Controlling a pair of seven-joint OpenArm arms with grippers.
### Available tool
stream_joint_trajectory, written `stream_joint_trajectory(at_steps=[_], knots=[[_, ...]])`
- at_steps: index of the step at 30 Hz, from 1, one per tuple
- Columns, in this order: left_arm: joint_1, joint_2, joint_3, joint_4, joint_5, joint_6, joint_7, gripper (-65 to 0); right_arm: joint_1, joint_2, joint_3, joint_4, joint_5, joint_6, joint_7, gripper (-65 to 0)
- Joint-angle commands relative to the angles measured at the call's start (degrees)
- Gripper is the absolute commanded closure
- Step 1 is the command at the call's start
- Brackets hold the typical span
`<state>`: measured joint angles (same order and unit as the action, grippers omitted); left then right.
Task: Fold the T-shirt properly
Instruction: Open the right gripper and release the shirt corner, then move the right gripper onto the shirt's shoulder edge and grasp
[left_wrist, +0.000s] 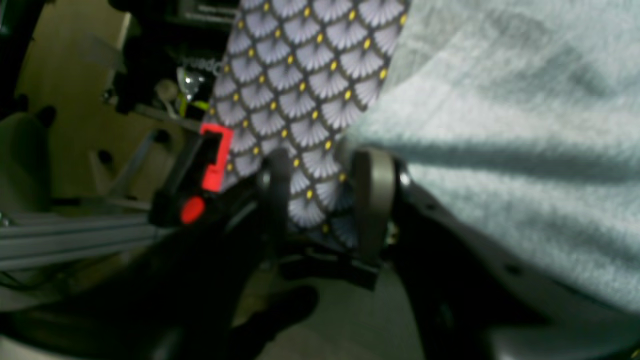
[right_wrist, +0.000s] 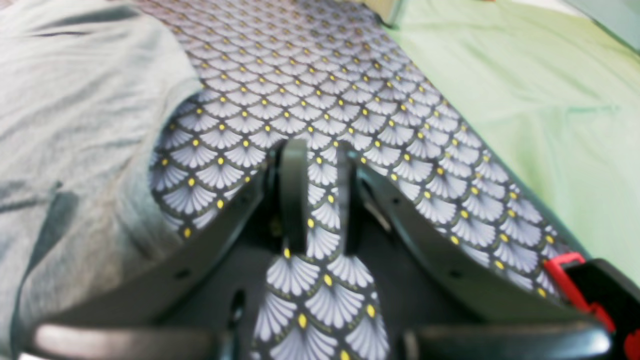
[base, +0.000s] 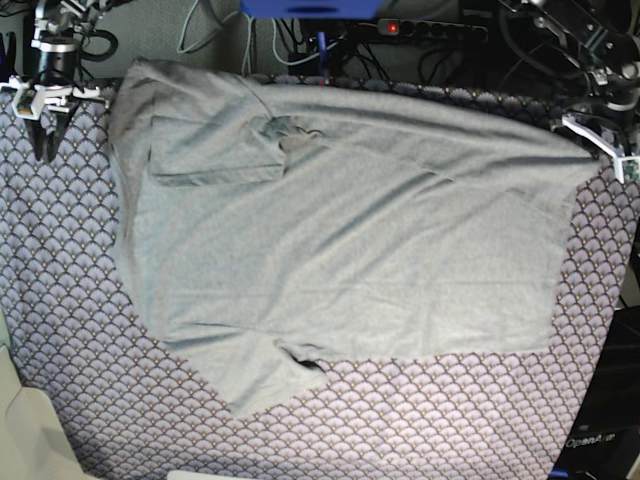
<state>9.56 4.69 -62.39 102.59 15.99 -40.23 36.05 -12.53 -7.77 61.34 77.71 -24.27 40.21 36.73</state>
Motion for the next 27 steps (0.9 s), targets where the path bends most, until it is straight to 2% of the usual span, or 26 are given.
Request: stream_joint_trajectory(at_steps=[1,3,8,12,17,22,27], knots=[[0.9,-0.6,0.2,-1.1,-0.5,0.2,-0.3,-21.7,0.5,-0.4,1.4,0.9,0.4,-0.2,2.0,-12.5],[1.0,-1.0,0.3,-4.2,-0.4,0.2,-0.4,-21.7,2.0,-1.1,3.1,0.7,-1.1,-0.2,2.0,-12.5],[1.2,-4.6,2.8,-11.1,-0.4,0.2,-3.6,-21.8,4.3,-1.2,5.8,0.7,-4.3,-0.2,2.0,-12.5],[1.0,-6.7,4.2,-13.0,-0.9,0.2,-5.7,-21.8,7.3,-1.2,9.7,0.7,-7.7,-0.2,2.0,-12.5],[-0.7,-6.1,4.1,-8.6,-0.3,0.2,-5.1,-21.8,9.8,-1.2,12.9,0.8,-8.8,-0.2,2.0,-12.5],[0.0,-2.9,0.4,-2.1,-0.3,0.2,-5.1,-21.8,9.5,-1.2,12.7,1.1,-8.9,-0.2,2.6,-12.5],[-0.1,-1.5,-1.0,0.1,-0.3,0.2,-5.1,-21.8,8.6,-1.2,8.2,1.2,-9.0,-0.2,2.7,-12.5]])
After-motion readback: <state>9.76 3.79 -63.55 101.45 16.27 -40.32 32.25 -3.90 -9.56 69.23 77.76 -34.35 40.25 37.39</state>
